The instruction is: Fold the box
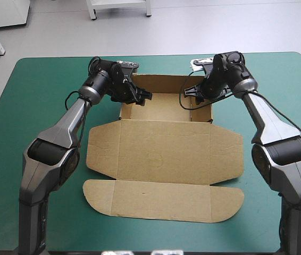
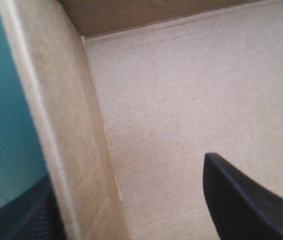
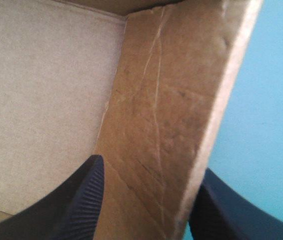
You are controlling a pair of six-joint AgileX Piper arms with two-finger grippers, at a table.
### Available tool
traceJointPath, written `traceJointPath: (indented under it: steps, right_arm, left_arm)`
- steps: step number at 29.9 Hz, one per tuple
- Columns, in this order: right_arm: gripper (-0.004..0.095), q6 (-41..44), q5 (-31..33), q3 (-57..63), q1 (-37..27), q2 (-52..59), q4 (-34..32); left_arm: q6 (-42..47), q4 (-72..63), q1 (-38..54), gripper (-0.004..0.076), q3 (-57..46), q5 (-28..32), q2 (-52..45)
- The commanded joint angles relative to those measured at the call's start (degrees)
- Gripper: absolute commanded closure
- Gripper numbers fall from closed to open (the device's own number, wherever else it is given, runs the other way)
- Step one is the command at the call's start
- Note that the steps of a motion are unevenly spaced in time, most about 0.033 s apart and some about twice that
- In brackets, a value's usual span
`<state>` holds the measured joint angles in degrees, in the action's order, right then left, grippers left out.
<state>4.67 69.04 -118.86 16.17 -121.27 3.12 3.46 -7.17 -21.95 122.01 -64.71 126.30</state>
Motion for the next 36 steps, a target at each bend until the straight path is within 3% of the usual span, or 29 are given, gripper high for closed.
traceJointPath:
  steps: [1, 10, 16, 28, 36]
  right_arm:
    - [0.0437, 0.4, 0.1, -3.4, 0.1, 5.4, -3.1]
    - [0.0437, 0.8, 0.9, -3.4, 0.1, 11.4, -5.6]
    - [0.0438, 0.8, 2.4, -3.1, 0.1, 15.8, -5.4]
    - [0.0439, -2.0, 1.7, 5.0, 0.1, 30.7, -8.7]
    - [0.0439, -3.1, 1.1, 5.2, 0.1, 31.6, -9.4]
  left_arm:
    - [-0.2, 2.2, -0.4, 0.0224, 1.9, 2.7, -7.2]
    - [-1.0, 6.2, -0.4, 0.0248, 1.8, 2.6, -15.5]
    - [-3.9, 5.7, -0.4, 0.0272, -0.3, -1.4, -21.0]
    - [-4.5, 5.8, -0.4, 0.0301, -30.4, 3.2, -52.5]
    - [-4.6, 5.9, -0.4, 0.0301, -45.5, 4.1, -69.4]
